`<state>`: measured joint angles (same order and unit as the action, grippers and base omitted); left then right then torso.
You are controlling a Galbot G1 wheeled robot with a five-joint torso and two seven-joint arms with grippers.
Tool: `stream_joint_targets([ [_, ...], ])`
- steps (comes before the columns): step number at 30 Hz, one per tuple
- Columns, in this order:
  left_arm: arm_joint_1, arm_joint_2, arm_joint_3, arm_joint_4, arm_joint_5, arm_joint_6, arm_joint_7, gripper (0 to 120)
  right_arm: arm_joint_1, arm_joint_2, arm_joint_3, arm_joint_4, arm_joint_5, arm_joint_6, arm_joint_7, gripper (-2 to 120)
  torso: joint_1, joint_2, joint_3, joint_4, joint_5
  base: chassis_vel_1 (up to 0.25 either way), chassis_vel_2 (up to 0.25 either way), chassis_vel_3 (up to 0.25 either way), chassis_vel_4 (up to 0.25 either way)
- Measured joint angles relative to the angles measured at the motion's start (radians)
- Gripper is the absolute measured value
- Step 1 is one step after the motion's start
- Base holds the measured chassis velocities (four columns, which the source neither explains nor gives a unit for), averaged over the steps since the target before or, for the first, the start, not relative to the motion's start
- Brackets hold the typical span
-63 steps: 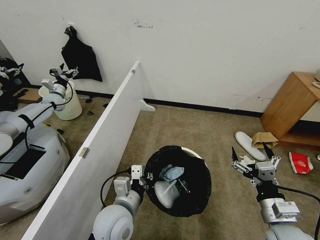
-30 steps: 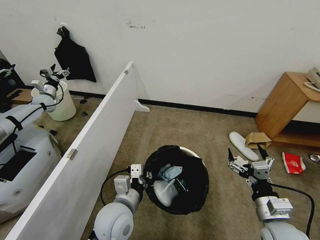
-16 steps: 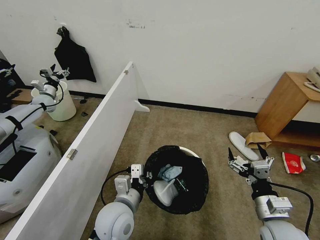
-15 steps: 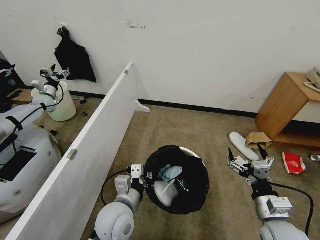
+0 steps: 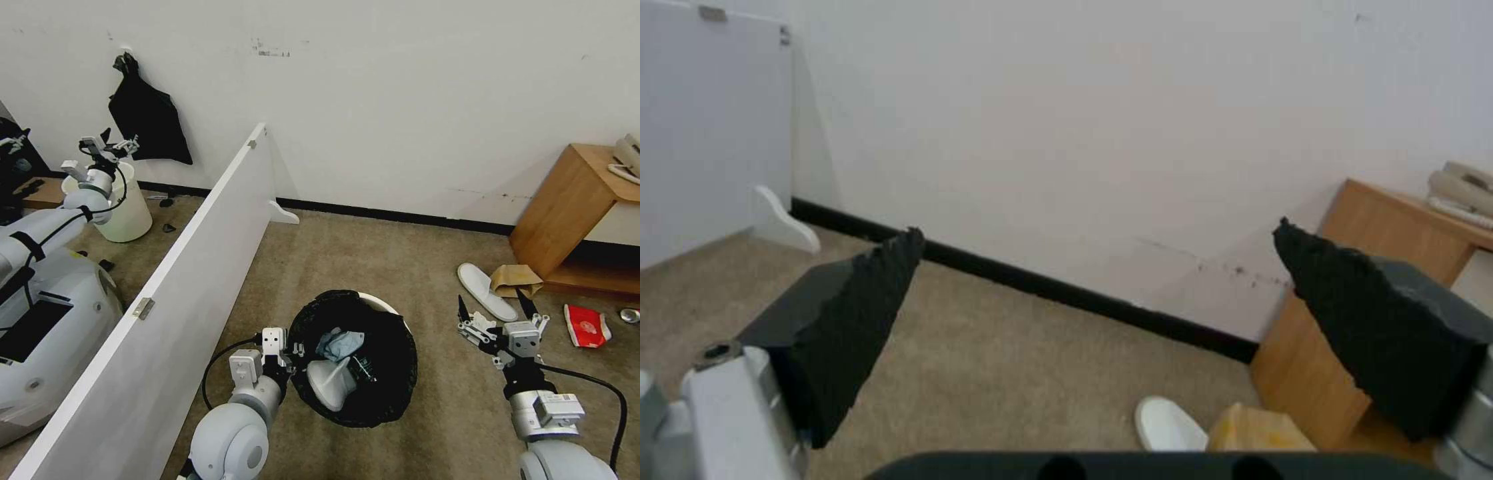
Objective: Pick up the trash bin, then pick up the garbage from the floor and place it into the trash bin.
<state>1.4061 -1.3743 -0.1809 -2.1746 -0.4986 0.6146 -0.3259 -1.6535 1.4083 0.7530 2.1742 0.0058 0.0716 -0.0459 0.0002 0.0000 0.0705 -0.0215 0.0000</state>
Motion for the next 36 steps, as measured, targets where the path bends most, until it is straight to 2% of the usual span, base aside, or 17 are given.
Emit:
stream_joint_targets([
  [36,0.006,0.009,-0.005,-0.006,0.001,-0.003,-0.001,2,-0.001,0.010,-0.013,-0.008,-0.013,-0.008,0.005,100,0.000,0.000,0.000,0.0001,0.0000,0.000,0.000,0.000,0.000],
])
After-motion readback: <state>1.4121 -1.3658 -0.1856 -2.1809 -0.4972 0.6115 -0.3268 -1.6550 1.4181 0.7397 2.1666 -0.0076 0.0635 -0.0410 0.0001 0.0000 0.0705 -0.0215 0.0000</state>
